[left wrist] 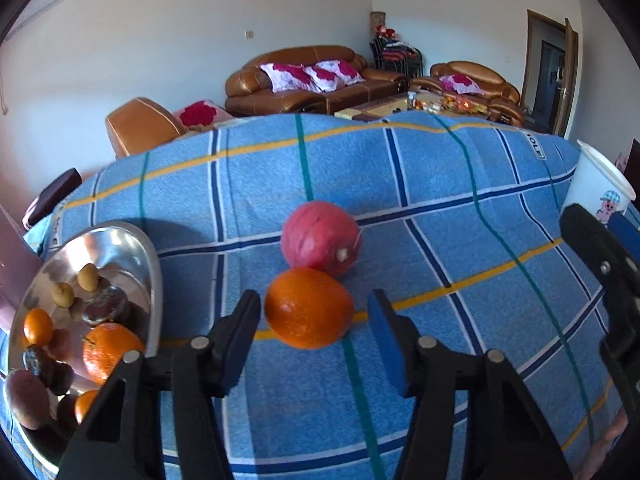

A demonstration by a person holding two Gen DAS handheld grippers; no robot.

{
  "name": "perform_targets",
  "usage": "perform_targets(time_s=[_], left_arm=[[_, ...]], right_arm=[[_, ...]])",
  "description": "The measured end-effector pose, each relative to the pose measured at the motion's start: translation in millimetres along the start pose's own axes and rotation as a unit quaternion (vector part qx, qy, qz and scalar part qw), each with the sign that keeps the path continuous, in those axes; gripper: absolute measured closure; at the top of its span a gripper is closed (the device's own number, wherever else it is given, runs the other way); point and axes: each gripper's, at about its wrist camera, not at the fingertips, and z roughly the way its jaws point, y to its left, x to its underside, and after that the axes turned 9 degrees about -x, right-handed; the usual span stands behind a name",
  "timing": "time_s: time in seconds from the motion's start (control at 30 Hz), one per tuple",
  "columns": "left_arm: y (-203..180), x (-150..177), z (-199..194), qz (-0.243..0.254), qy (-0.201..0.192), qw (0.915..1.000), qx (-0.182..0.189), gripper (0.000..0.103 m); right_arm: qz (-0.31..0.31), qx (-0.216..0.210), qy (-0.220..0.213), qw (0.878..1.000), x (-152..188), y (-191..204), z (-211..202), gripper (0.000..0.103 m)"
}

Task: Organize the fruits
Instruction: 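Close the left gripper around the loose orange, then grasp the red round fruit with the right gripper while the left gripper holds the orange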

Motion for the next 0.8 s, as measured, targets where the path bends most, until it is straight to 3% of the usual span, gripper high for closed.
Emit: perform_targets(time_s=[0.1, 0.2, 0.37, 0.63, 0.8], left_arm=[[-6.2, -3.6, 18.7, 0.006, 0.042, 0.9991, 0.006, 0.047], [-5.6, -6.9, 21.9, -0.005, 0.045, 0.9988, 0.017, 0.047], [-12.4, -7.3, 19.7, 0.004, 0.041, 0.9989, 0.021, 0.056], [-0.4, -4.0, 14.7, -0.026, 0.041, 0.9980, 0.041, 0.057], [9.2, 6.8, -4.7, -0.041, 0.014, 0.9985, 0.032, 0.057]], right_arm=[[0.004, -0.003, 0.003, 1.000, -0.7, -1.9, 2.3, 0.032], [0.009, -0.008, 0.007, 1.000, -1.1, -2.7, 3.8, 0.032], [0.013, -0.010, 0.011, 1.000, 0.2, -3.5, 4.6, 0.032], [0.016, -0.011, 0.017, 1.000, 1.7, -5.2, 8.0, 0.032], [0.017, -0.013, 0.016, 1.000, 1.4, -5.6, 7.2, 0.032]])
